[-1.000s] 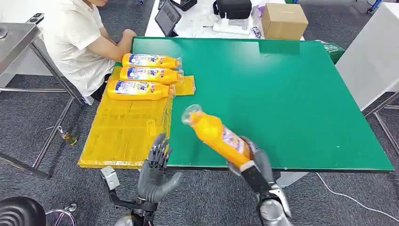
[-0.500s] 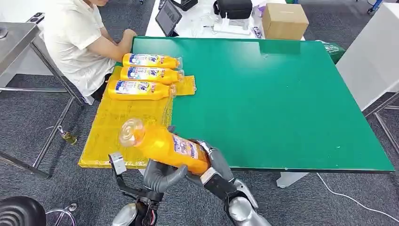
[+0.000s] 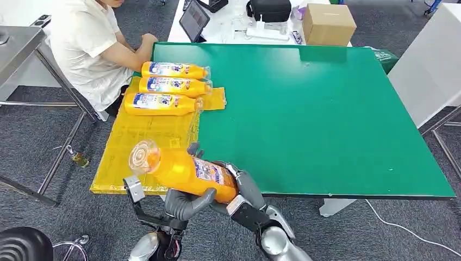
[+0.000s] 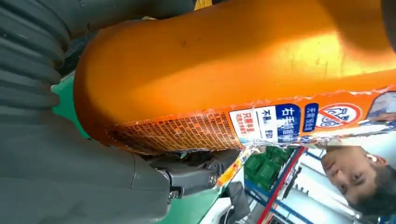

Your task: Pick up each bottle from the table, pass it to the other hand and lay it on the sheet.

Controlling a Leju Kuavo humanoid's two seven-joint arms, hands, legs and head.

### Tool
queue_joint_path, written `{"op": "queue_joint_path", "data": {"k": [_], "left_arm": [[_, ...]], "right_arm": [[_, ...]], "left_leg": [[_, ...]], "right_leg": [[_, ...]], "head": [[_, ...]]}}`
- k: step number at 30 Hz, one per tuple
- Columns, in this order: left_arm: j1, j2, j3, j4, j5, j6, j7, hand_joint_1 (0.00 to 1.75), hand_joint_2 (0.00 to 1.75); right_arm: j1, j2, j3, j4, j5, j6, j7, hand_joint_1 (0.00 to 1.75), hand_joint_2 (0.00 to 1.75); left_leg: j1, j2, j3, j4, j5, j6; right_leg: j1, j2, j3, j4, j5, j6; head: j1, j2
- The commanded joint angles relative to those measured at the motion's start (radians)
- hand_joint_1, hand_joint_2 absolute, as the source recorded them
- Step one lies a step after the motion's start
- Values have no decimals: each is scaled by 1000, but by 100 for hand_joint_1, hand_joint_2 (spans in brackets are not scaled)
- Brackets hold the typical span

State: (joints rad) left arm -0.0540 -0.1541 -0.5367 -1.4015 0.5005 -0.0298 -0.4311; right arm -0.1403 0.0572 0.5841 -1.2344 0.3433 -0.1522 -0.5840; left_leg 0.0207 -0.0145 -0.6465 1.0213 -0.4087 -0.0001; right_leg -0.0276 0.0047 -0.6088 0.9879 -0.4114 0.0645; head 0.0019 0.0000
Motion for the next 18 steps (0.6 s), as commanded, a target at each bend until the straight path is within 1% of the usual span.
{"op": "queue_joint_path", "data": {"k": [1, 2, 3, 4, 6, 7, 8, 9, 10, 11, 12, 14, 15, 16, 17, 18], "left_arm": [[-38, 6, 5, -3, 42, -113, -25, 175, 175], [-36, 8, 8, -5, 52, -136, -27, 175, 175], [-29, 12, 12, -13, 65, -172, -29, 175, 175], [-26, 14, 15, -18, 62, -185, -31, 175, 175], [-17, 4, 34, -21, 47, -195, -28, 175, 175], [-17, 4, 34, -21, 47, -195, -28, 175, 175], [-17, 4, 34, -21, 47, -195, -28, 175, 175], [-17, 4, 34, -21, 47, -195, -28, 175, 175], [-16, 5, 36, -21, 47, -195, -28, 175, 175], [-8, -2, 47, -23, 46, -195, -27, 175, 175], [-1, -3, 49, -31, 27, -190, -25, 175, 175], [10, -5, 58, -39, 19, -190, -22, 175, 175], [13, -3, 60, -40, 19, -190, -22, 175, 175], [17, -1, 63, -44, 16, -194, -19, 175, 175], [17, 3, 64, -46, 2, -194, -17, 175, 175], [21, 3, 69, -49, -4, -196, -14, 175, 175]], "right_arm": [[-47, -47, 66, 120, -90, 220, 47, 19, 175], [-48, -50, 63, 122, -103, 242, 47, 0, 175], [-54, -57, 64, 129, -95, 249, 50, 0, 175], [-57, -60, 64, 132, -90, 253, 50, 0, 175], [-54, -61, 56, 124, -70, 250, 45, 0, 175], [-54, -61, 56, 124, -70, 250, 45, 0, 175], [-54, -61, 56, 124, -70, 250, 45, 0, 175], [-54, -61, 56, 124, -70, 250, 45, 0, 175], [-51, -62, 56, 124, -70, 250, 45, 0, 0], [-44, -64, 49, 112, -68, 246, 48, 0, 0], [-38, -59, 37, 106, -68, 242, 49, 0, 0], [-27, -46, 19, 98, -61, 216, 48, 0, 0], [-26, -44, 20, 96, -59, 215, 50, 0, 0], [-23, -42, 19, 92, -56, 211, 54, 0, 0], [-18, -38, 10, 87, -55, 203, 51, 0, 0], [-8, -32, -3, 74, -47, 185, 40, 0, 0]], "left_leg": [[1, 0, 5, -1, -2, 1], [1, 0, 4, -1, -1, 1], [0, 0, 3, -1, -1, 1], [1, 0, 5, -1, -2, 1], [1, 1, 8, -1, -3, 2], [1, 1, 8, -1, -3, 2], [0, 1, 4, -1, -1, 1], [1, 2, 6, -1, -3, 2], [0, 0, 4, -1, -1, 1], [1, 1, 7, -1, -3, 2], [0, 1, 3, -1, -1, 1], [1, 2, 9, -1, -3, 2], [1, 1, 5, -1, -2, 1], [1, 2, 7, -1, -3, 1], [0, 2, 5, -1, -2, 1], [1, 3, 8, -1, -3, 1]], "right_leg": [[2, -1, 6, -2, -2, -3], [1, -2, 5, -2, -1, -2], [1, -1, 4, -1, -1, -2], [2, -1, 6, -2, -2, -3], [2, -1, 9, -2, -2, -4], [2, -1, 9, -2, -2, -4], [1, 0, 4, -1, -1, -2], [2, 0, 6, -2, -2, -3], [1, -1, 4, -1, -1, -2], [2, -1, 8, -2, -2, -3], [1, 0, 3, -1, -1, -2], [2, -1, 9, -2, -3, -4], [1, 0, 5, -1, -2, -3], [2, 0, 7, -1, -2, -4], [1, 0, 5, -1, -1, -3], [2, 1, 8, -2, -2, -4]], "head": [[0, 0], [0, 0], [0, 0], [0, 0], [0, 0], [1, 0], [-1, 0], [0, 0], [-1, 0], [0, 0], [-1, 0], [0, 0], [-1, 0], [-1, 0], [-1, 0], [-1, 0]]}}
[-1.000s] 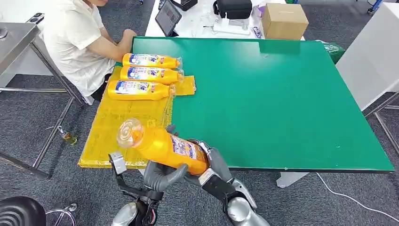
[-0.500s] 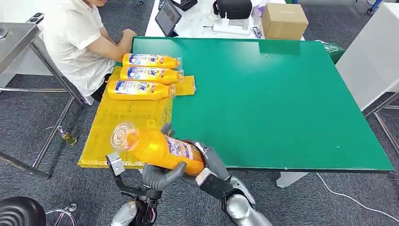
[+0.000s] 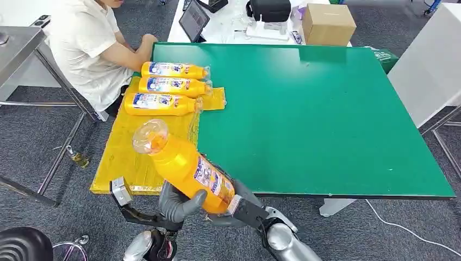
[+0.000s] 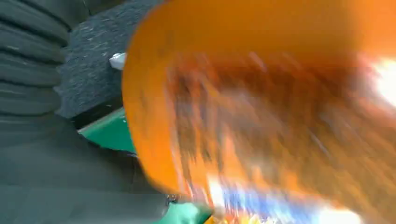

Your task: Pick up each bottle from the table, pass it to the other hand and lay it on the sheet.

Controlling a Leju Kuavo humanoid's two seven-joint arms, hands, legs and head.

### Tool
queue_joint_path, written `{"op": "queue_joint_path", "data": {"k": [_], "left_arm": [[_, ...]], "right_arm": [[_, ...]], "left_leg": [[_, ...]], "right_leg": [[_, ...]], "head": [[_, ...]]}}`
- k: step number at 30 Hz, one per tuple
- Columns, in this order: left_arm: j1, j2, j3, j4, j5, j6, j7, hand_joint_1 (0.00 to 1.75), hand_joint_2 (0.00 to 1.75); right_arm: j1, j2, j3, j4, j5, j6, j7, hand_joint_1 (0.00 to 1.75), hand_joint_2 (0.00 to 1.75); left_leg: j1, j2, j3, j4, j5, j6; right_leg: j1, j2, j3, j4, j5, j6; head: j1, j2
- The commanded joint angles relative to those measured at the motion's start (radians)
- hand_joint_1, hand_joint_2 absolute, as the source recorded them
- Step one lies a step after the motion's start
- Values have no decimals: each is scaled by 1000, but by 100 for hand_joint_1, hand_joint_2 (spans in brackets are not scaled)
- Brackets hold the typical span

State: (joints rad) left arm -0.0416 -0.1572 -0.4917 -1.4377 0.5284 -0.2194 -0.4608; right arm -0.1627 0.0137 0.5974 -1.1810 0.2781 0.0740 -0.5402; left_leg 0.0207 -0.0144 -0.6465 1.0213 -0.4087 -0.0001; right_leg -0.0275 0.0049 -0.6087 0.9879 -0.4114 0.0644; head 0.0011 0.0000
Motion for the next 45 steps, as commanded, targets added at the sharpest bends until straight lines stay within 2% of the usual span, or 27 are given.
{"op": "queue_joint_path", "data": {"k": [1, 3, 5, 12, 13, 14, 15, 16, 17, 18, 19, 21, 22, 24, 25, 26, 27, 32, 36, 37, 38, 39, 40, 43, 44, 45], "left_arm": [[8, 9, 24, -14, -34, -9, 18, 175, 175], [7, 15, 24, -16, -40, -15, 20, 175, 175], [7, 20, 27, -23, -42, -29, 24, 175, 175], [13, 28, 38, -34, -50, -34, 29, 175, 175], [13, 29, 38, -34, -56, -31, 30, 168, 175], [13, 30, 45, -34, -101, 19, 25, 159, 175], [10, 36, 54, -32, -191, 120, 17, 157, 175], [6, 40, 57, -27, -242, 176, 17, 164, 175], [5, 44, 66, -26, -296, 233, 7, 161, 175], [8, 51, 79, -32, -295, 238, 9, 161, 175], [16, 55, 92, -44, -300, 256, 8, 152, 175], [29, 59, 114, -76, -305, 286, 3, 150, 175], [30, 62, 116, -82, -304, 288, 5, 141, 175], [27, 60, 129, -88, -299, 310, 13, 113, 175], [24, 60, 133, -90, -297, 318, 14, 115, 175], [18, 56, 140, -89, -293, 332, 17, 110, 175], [16, 52, 149, -94, -283, 343, 20, 113, 175], [21, 39, 162, -125, -224, 344, 20, 110, 175], [20, 39, 161, -127, -224, 345, 20, 110, 175], [20, 39, 161, -127, -224, 345, 20, 110, 175], [20, 39, 161, -127, -224, 345, 20, 110, 175], [20, 39, 161, -127, -224, 345, 20, 110, 175], [20, 39, 161, -127, -224, 345, 20, 110, 175], [20, 39, 161, -127, -224, 345, 20, 110, 175], [17, 42, 157, -122, -241, 363, 14, 94, 175], [2, 59, 139, -111, -327, 422, 0, 80, 175]], "right_arm": [[17, 13, -19, 18, 19, -45, -5, 0, 0], [23, 16, -32, 9, 12, -49, -6, 0, 0], [31, 20, -50, -1, 7, -53, -8, 0, 0], [45, 25, -84, -9, 10, -81, -21, 0, 0], [49, 26, -89, -14, 11, -89, -25, 0, 0], [63, 35, -113, -23, 13, -127, -37, 0, 0], [84, 42, -150, -42, 10, -166, -43, 0, 0], [102, 43, -174, -59, 12, -199, -47, 0, 0], [124, 49, -217, -82, 13, -264, -50, 0, 0], [147, 64, -277, -114, -3, -333, -61, 0, 0], [161, 75, -318, -136, -12, -384, -78, 0, 0], [186, 89, -397, -191, -44, -450, -91, 0, 0], [188, 86, -406, -201, -47, -448, -89, 0, 0], [202, 123, -480, -231, -67, -539, -119, 0, 0], [207, 130, -500, -244, -80, -562, -137, 0, 0], [215, 147, -532, -267, -97, -603, -157, 0, 0], [221, 147, -548, -271, -106, -616, -148, 0, 0], [223, 152, -544, -212, -118, -597, -140, 0, 0], [222, 154, -541, -204, -119, -596, -144, 0, 0], [222, 154, -541, -204, -119, -596, -144, 0, 0], [222, 154, -541, -204, -119, -596, -144, 0, 0], [222, 154, -541, -204, -119, -596, -144, 0, 0], [222, 154, -541, -204, -119, -596, -144, 0, 0], [222, 154, -541, -204, -119, -596, -144, 0, 0], [220, 156, -540, -203, -119, -597, -143, 0, 0], [220, 158, -539, -202, -126, -597, -146, 0, 0]], "left_leg": [[0, 2, 4, -1, -2, 1], [1, 3, 10, -1, -4, 2], [0, 1, 5, -1, -2, 1], [0, 1, 2, -1, -1, 1], [0, 2, 5, -1, -2, 1], [0, 2, 4, -1, -1, 1], [0, 1, 2, -1, -1, 1], [0, 2, 6, -1, -2, 1], [0, 1, 4, -1, -1, 1], [1, 2, 11, -1, -4, 2], [0, -1, 4, -1, -1, 1], [0, 0, 5, -1, -2, 1], [0, 0, 3, 0, -1, 1], [0, 0, 4, 0, -2, 1], [0, 1, 5, 0, -3, 1], [0, 0, 4, 0, -2, 1], [0, -1, 2, 0, -1, 1], [1, 1, 7, 0, -3, 1], [0, 0, 3, -1, -1, 1], [1, 2, 9, -1, -4, 1], [1, 1, 5, -1, -2, 1], [1, 2, 8, -1, -3, 1], [0, 0, 2, -1, -1, 1], [1, 1, 6, -1, -3, 1], [1, 3, 10, -1, -4, 2], [0, 0, 3, -1, -1, 1]], "right_leg": [[1, 0, 4, -1, -1, -3], [2, 0, 10, -2, -3, -5], [1, 0, 5, -1, -2, -3], [0, 0, 2, -1, 0, -2], [1, 1, 5, -1, -1, -3], [1, 0, 4, -1, -1, -3], [0, 0, 2, 0, -1, -2], [1, 1, 6, -1, -2, -3], [0, -1, 4, -1, -1, -3], [2, 0, 10, -2, -3, -5], [0, -2, 5, -1, -2, -3], [1, -1, 5, 0, -2, -3], [0, -1, 2, 0, -1, -2], [1, -1, 4, 0, -2, -3], [1, -1, 5, 0, -3, -4], [1, -1, 4, 0, -2, -3], [0, -2, 2, 0, -1, -2], [2, -1, 7, -1, -3, -4], [1, -1, 2, -1, -1, -2], [2, -1, 9, -2, -3, -5], [1, 0, 5, -1, -2, -3], [2, 0, 8, -2, -3, -4], [1, -1, 2, -1, -1, -2], [1, 0, 6, -1, -2, -3], [2, 0, 10, -2, -3, -5], [1, -1, 3, -1, -1, -2]], "head": [[0, 0], [0, 0], [0, 0], [0, 0], [0, 0], [0, 0], [0, 0], [0, 0], [0, 0], [0, 0], [0, 0], [-1, 0], [0, 0], [0, 0], [0, 0], [0, 0], [0, 0], [0, 0], [0, 0], [0, 0], [0, 0], [0, 0], [0, 0], [0, 0], [0, 0], [0, 0]]}}
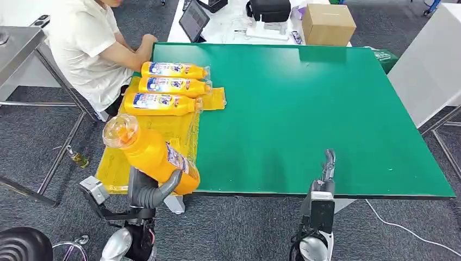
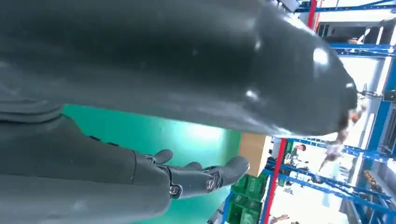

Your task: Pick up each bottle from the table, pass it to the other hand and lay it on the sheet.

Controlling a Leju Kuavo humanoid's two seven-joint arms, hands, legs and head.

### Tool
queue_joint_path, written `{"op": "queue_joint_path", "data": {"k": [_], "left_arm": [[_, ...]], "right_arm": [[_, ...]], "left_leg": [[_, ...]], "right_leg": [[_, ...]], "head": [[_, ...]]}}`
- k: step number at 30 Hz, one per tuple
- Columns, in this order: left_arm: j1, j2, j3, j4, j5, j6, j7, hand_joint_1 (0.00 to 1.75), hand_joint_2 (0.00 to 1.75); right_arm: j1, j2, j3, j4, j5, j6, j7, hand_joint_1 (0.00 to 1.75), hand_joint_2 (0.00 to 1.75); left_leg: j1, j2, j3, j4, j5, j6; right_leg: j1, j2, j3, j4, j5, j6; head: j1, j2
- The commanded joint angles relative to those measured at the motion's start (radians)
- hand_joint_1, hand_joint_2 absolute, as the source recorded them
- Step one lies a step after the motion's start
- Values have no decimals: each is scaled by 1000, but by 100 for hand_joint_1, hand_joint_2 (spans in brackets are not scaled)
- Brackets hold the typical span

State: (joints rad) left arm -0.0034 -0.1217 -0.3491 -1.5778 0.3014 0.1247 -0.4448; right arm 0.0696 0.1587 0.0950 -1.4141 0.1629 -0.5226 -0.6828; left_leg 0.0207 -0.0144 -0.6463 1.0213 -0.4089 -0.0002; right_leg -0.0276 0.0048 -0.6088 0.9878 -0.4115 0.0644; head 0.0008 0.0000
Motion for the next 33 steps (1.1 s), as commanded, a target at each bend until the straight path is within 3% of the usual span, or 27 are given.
{"op": "queue_joint_path", "data": {"k": [1, 3, 4, 6, 7, 8, 12, 23, 26, 28, 31, 33], "left_arm": [[-56, 40, -22, 50, -206, 155, -26, 65, 175], [-120, 91, -77, 133, -531, 321, 17, 68, 175], [-153, 116, -104, 181, -665, 339, 65, 138, 175], [-206, 137, -121, 261, -869, 347, 135, 141, 175], [-229, 144, -130, 294, -941, 326, 172, 169, 175], [-248, 149, -134, 316, -994, 303, 198, 175, 175], [-325, 155, -135, 412, -1056, 193, 260, 175, 175], [-433, 140, -122, 509, -1096, 89, 311, 175, 175], [-444, 136, -121, 531, -1104, 88, 332, 175, 175], [-489, 131, -146, 592, -1192, 125, 381, 175, 175], [-575, 109, -166, 717, -1220, 64, 427, 175, 175], [-621, 102, -197, 800, -1331, 160, 471, 175, 175]], "right_arm": [[-13, 12, -32, 30, -15, 0, -7, 0, 0], [-20, 12, -30, 26, -20, 3, -15, 0, 0], [-29, 12, -29, 29, -20, 10, -15, 0, 0], [-51, 17, -30, 44, -17, 29, -14, 0, 0], [-59, 20, -32, 50, -16, 39, -12, 0, 0], [-64, 23, -33, 53, -15, 46, -11, 0, 0], [-69, 31, -35, 59, -9, 66, -6, 0, 0], [-96, 37, -44, 104, -2, 104, -6, 0, 0], [-97, 36, -42, 106, -1, 106, -5, 0, 0], [-104, 34, -33, 113, 13, 116, 0, 0, 0], [-119, 33, -26, 127, 28, 123, 9, 0, 0], [-128, 35, -25, 139, 31, 131, 13, 0, 0]], "left_leg": [[0, 1, 5, -1, -2, 1], [0, -1, 2, -1, 0, 1], [0, -1, 5, -2, -1, 1], [0, -2, 7, -3, 0, 1], [0, -2, 6, -3, 0, 1], [0, -1, 4, -2, 1, 1], [0, 1, 7, -2, 0, 1], [1, 0, 3, -1, 1, 0], [1, 2, 6, -1, 0, 1], [1, 1, 3, -1, 1, 0], [1, 0, 2, 0, 2, 0], [1, -1, 3, 0, 2, 0]], "right_leg": [[1, -1, 5, -1, -2, -3], [0, -1, 3, -1, -1, -2], [1, -3, 5, -1, -1, -3], [1, -4, 7, -2, -1, -4], [1, -3, 6, -2, -1, -4], [0, -2, 4, -1, 0, -2], [1, -1, 6, -2, 0, -4], [1, -1, 2, -1, 2, -5], [2, -1, 5, -1, 1, -6], [1, -1, 3, -1, 2, -5], [1, -2, 1, 0, 2, -5], [1, -3, 3, 0, 2, -5]], "head": [[0, 0], [0, 0], [0, 0], [0, 0], [0, 0], [0, 0], [0, 0], [0, 0], [0, 0], [0, 0], [0, 0], [0, 0]]}}
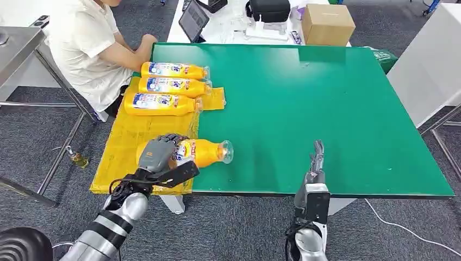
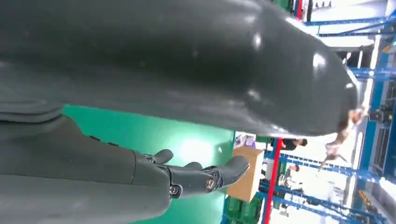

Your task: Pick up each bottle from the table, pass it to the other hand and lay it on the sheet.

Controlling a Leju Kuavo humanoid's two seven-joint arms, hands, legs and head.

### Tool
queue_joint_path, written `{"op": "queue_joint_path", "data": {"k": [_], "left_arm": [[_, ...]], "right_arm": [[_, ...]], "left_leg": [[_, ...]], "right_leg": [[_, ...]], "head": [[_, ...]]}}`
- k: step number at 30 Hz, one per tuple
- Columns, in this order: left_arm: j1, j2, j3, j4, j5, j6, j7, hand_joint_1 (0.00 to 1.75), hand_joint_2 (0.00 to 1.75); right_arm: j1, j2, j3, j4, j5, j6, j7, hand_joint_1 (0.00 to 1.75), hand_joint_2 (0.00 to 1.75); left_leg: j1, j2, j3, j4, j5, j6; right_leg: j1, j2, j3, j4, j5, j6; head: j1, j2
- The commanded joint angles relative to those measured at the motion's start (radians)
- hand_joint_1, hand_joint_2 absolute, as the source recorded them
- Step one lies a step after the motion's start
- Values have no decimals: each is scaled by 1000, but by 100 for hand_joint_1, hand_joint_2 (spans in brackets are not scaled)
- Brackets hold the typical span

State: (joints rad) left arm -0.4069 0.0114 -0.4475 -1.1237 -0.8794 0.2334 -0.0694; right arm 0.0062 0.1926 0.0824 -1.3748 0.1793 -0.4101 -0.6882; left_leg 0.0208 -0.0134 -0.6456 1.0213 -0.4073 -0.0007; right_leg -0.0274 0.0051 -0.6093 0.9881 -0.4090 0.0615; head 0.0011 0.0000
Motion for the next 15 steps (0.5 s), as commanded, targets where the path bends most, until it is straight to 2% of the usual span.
{"op": "queue_joint_path", "data": {"k": [1, 3, 7, 15], "left_arm": [[-228, -46, -77, 382, -156, 59, 105, 175, 175], [-245, -68, -36, 430, -116, 20, 100, 175, 175], [-285, -92, 6, 519, -124, 98, 105, 175, 175], [-305, -107, 27, 601, -110, 63, 99, 175, 175]], "right_arm": [[-68, 4, -13, 108, 15, 21, 25, 0, 0], [-70, 1, -12, 124, 19, 26, 34, 0, 0], [-90, -1, -11, 159, 22, 38, 36, 0, 0], [-95, 2, -9, 170, 21, 39, 40, 0, 0]], "left_leg": [[1, -2, 4, -1, 0, 1], [1, 0, 6, -1, -1, 1], [1, 0, 4, 0, 0, 1], [1, 1, 3, 0, -1, 1]], "right_leg": [[2, -4, 6, -1, -1, -3], [2, -2, 7, -2, -1, -3], [1, -1, 5, -1, -1, -2], [1, 0, 4, -1, 0, -2]], "head": [[0, 0], [0, 0], [0, 0], [0, 0]]}}
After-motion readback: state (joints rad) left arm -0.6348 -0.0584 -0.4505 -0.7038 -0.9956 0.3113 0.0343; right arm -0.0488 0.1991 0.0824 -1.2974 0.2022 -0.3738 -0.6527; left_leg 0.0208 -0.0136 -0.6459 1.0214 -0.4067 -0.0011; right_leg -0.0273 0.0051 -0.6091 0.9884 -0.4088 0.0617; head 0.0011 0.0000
